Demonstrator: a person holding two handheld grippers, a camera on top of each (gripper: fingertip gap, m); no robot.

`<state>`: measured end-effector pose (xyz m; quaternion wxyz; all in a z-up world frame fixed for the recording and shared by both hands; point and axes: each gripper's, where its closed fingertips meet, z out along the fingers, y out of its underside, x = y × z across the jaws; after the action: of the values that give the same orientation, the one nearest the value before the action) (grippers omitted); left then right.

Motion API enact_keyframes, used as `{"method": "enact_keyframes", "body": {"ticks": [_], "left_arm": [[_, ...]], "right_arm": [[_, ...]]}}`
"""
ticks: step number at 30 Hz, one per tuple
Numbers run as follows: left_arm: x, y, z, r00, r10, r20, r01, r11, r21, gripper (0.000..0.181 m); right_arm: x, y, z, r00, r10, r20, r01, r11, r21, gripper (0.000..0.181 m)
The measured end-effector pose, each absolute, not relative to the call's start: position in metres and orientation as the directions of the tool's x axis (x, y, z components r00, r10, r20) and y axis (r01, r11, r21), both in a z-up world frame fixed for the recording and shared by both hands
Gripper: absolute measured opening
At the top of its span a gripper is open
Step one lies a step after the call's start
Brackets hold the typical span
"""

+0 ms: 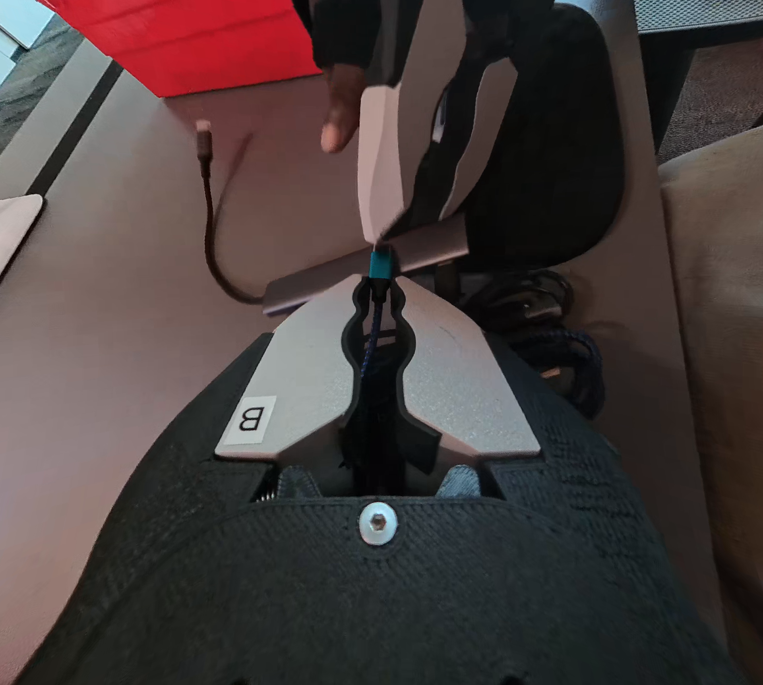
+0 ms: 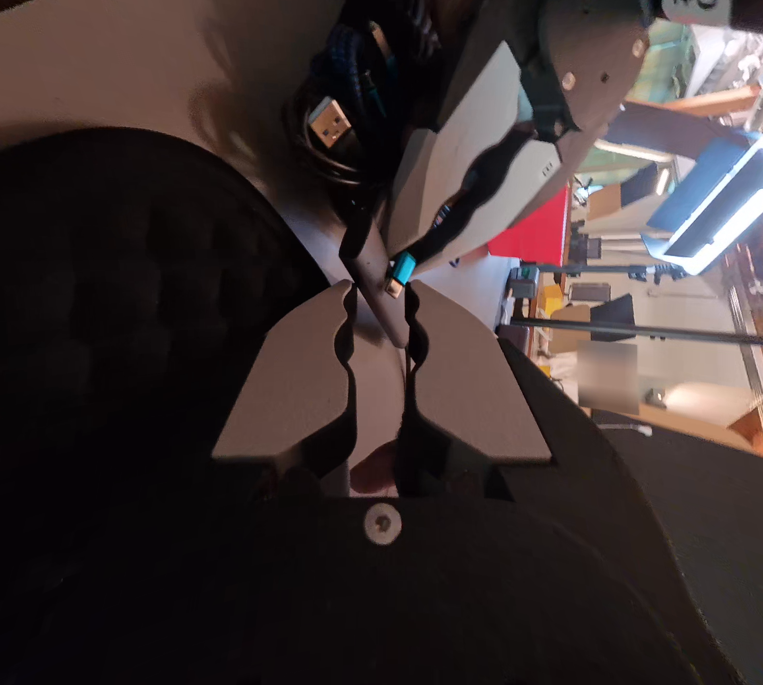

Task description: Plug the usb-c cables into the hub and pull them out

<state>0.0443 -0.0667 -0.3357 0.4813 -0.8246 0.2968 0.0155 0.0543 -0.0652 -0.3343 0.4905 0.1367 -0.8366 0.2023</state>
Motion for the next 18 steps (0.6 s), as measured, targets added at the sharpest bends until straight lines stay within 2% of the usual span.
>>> {"method": "enact_keyframes", "body": {"ticks": [5, 9, 13, 16, 18], "left_arm": [[0.038, -0.07, -0.334, 0.841, -0.442, -0.311, -0.484, -0.359, -0.798, 0.008], [0.036, -0.074, -0.31, 0.873, -0.423, -0.241, -0.38, -0.284, -0.88, 0.008], [0.026, -0.089, -0.287, 0.904, -0.402, -0.143, -0.251, -0.23, -0.94, 0.008], [0.026, -0.097, -0.288, 0.9, -0.399, -0.177, -0.283, -0.226, -0.932, 0.007], [0.031, -0.097, -0.289, 0.893, -0.403, -0.201, -0.308, -0.218, -0.926, 0.008]], "right_arm": [[0.053, -0.073, -0.337, -0.499, -0.072, 0.864, -0.478, 0.854, -0.205, 0.01], [0.057, -0.084, -0.33, -0.45, -0.052, 0.892, -0.482, 0.854, -0.194, 0.009], [0.062, -0.074, -0.319, -0.421, -0.055, 0.905, -0.424, 0.894, -0.143, 0.009], [0.077, -0.055, -0.309, -0.458, -0.122, 0.881, -0.349, 0.936, -0.052, 0.008], [0.095, -0.043, -0.312, -0.575, -0.159, 0.802, -0.262, 0.965, 0.004, 0.008]]}}
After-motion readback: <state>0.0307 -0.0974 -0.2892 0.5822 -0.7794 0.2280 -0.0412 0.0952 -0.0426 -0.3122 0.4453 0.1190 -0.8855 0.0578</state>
